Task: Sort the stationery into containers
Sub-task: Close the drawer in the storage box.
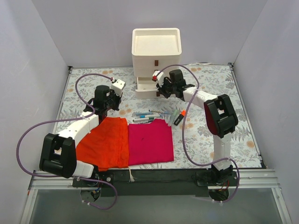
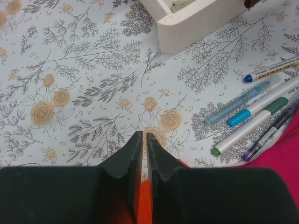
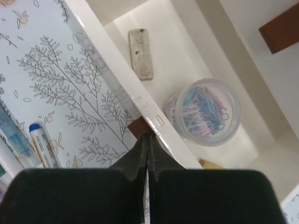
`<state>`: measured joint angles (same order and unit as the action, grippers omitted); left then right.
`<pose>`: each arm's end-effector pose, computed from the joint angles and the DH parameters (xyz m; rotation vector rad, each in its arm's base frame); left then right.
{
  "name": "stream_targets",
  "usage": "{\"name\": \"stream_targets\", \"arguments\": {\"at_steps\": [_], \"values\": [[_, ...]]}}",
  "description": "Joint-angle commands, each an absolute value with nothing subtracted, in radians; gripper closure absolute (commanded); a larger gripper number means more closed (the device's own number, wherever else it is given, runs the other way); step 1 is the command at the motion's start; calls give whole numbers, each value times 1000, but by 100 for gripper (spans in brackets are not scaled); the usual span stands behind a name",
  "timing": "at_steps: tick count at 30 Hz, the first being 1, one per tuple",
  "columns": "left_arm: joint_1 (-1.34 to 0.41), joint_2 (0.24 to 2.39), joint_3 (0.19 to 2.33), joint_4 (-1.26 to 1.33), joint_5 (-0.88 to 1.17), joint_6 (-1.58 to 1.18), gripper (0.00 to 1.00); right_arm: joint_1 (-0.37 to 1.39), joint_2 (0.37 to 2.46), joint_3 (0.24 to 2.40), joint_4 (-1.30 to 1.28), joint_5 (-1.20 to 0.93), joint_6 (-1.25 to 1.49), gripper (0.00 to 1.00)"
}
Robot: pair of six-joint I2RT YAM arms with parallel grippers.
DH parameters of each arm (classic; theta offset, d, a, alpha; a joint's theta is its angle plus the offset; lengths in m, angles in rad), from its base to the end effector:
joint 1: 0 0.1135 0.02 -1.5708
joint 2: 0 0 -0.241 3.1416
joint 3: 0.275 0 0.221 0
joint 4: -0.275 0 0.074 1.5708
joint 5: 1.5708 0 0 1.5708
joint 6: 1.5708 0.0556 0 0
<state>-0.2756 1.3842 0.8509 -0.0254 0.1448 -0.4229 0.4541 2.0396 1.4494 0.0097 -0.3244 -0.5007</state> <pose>0.2849 -0.0889 0.2255 -0.0728 2.1746 -0.5604 0.3921 0.2111 0.1905 -1.1437 1.8019 0.3210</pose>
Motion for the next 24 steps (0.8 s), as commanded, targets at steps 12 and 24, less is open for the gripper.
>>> {"name": "stream_targets", "arguments": {"at_steps": [12, 24], "values": [[-265, 1388, 853, -35, 140, -425, 84, 502, 2229, 1664, 366, -138, -495, 99], [-259, 1434, 882, -17, 192, -401, 48, 489, 2211, 1665, 420, -69, -491, 99]]}}
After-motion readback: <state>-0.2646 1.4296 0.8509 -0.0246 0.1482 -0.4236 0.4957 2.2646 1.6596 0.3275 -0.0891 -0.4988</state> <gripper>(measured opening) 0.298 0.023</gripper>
